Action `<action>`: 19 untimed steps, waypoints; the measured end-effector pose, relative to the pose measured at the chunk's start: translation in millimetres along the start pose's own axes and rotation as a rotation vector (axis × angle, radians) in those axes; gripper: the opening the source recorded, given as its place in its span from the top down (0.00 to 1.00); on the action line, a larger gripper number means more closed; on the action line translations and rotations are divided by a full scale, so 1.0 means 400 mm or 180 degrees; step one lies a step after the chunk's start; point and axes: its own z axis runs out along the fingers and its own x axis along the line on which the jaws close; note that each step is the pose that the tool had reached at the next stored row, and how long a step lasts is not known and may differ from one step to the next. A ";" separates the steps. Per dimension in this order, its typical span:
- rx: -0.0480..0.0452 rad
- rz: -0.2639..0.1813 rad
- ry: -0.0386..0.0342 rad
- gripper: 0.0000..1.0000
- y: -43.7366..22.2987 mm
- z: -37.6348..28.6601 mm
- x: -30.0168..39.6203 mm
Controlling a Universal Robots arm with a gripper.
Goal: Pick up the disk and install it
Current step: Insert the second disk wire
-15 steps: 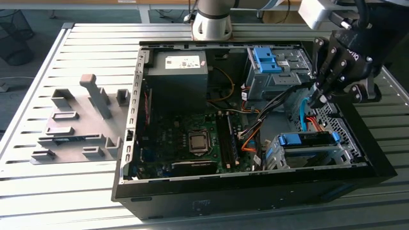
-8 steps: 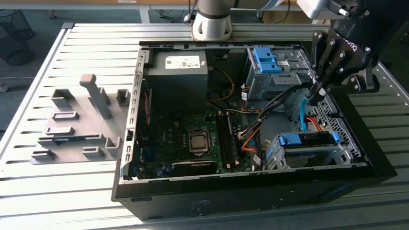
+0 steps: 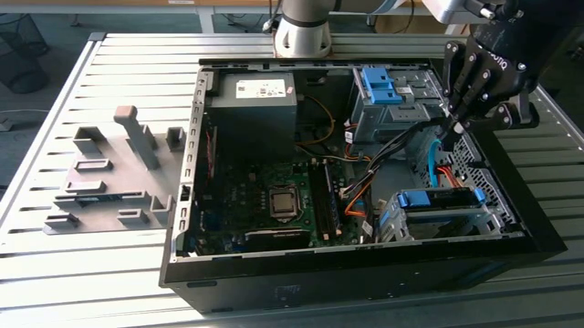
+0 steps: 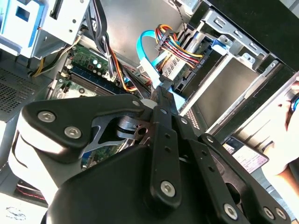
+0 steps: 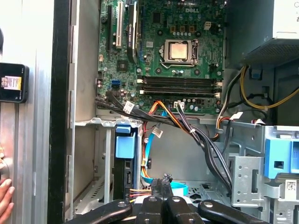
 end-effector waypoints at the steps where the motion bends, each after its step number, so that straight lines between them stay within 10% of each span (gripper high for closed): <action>1: 0.0000 0.0000 0.0000 0.89 0.000 0.000 0.000; 19: -0.0004 0.0011 0.0003 0.69 -0.001 0.001 -0.021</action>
